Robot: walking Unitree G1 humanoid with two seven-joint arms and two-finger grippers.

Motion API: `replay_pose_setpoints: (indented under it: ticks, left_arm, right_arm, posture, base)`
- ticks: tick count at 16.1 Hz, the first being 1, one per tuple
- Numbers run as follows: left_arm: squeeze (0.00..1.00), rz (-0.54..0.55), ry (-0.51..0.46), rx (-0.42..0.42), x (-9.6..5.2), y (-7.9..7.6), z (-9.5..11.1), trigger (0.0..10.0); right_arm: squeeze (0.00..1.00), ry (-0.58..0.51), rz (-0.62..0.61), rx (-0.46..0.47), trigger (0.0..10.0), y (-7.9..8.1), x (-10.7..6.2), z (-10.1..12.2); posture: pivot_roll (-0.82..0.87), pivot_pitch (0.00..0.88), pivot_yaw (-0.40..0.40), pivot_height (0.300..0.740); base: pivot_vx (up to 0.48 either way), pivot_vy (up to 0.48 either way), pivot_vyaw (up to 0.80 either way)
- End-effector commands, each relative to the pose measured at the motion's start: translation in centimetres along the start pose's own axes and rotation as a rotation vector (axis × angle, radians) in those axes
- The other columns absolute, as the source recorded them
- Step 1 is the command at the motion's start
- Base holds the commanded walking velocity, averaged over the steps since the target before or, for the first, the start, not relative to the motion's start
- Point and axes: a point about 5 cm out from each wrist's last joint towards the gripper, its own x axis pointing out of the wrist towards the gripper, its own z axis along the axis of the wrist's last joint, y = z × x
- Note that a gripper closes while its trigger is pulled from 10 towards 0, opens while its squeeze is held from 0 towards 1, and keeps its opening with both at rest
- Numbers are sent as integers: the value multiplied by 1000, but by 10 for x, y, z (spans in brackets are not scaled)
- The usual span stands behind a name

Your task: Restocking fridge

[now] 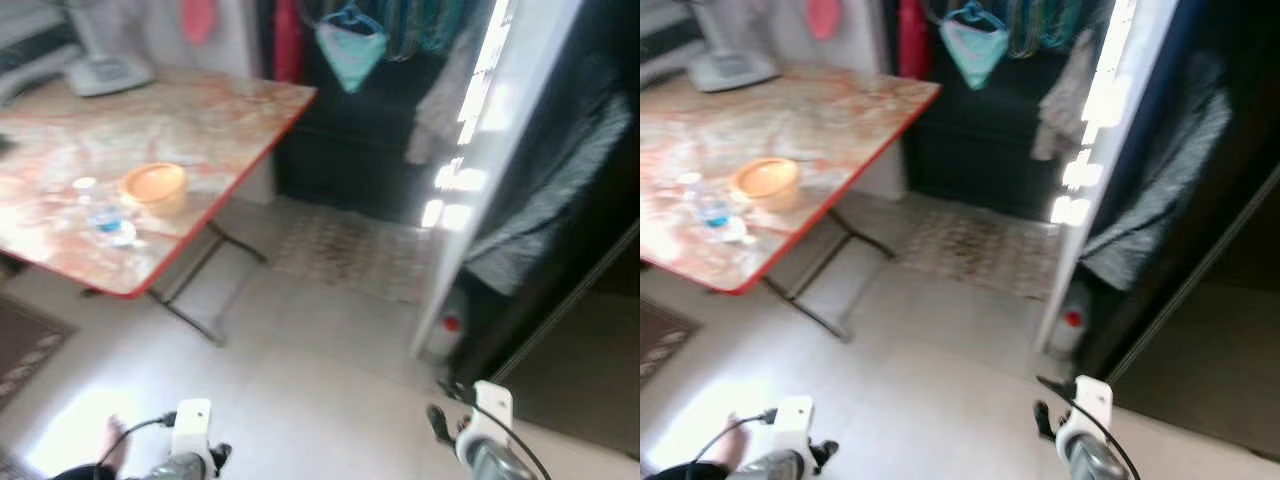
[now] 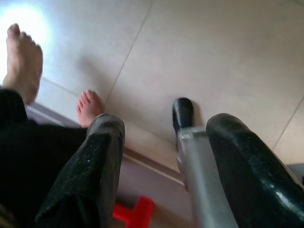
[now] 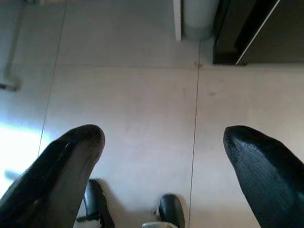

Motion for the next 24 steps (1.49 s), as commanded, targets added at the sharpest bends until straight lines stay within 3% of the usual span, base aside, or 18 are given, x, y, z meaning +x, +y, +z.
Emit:
replay_pose_setpoints:
  ticks: [1, 5, 15, 17, 21, 22, 24]
  left_arm:
    - [0, 2, 7, -3, 0, 1, 0, 10000]
    - [0, 1, 8, -1, 0, 1, -1, 10000]
    - [0, 8, 1, -3, 0, 1, 0, 10000]
    - [0, 19, -19, -13, 0, 2, 2, 10000]
    - [0, 113, -155, -38, -2, 6, 12, 10000]
    - [0, 174, -280, -63, -5, 9, 22, 10000]
    - [0, 207, -395, -62, -9, 10, 30, 10000]
  right_arm:
    - [0, -4, -2, 13, 10000, 0, 0, 2]
    - [0, -4, -3, -16, 10000, 0, 0, 2]
    - [0, -10, 10, -19, 10000, 0, 0, 3]
    - [0, -10, 5, 13, 10000, 1, 0, 3]
    - [0, -15, 6, 22, 10000, 1, 0, 3]
    - [0, -17, 7, 23, 10000, 1, 0, 4]
    - [0, -19, 7, 24, 10000, 0, 0, 4]
  posture:
    - [-122, 36, -15, 740]
    - [-121, 25, -13, 740]
    - [-120, 32, -16, 740]
    - [-122, 37, -14, 740]
    - [-123, 46, -13, 740]
    - [-124, 49, -15, 740]
    - [-121, 50, -16, 740]
  base:
    - [247, 0, 0]
    - [241, 0, 0]
    - [24, 0, 771]
    - [0, 0, 0]
    - [0, 0, 0]
    - [0, 0, 0]
    - [0, 0, 0]
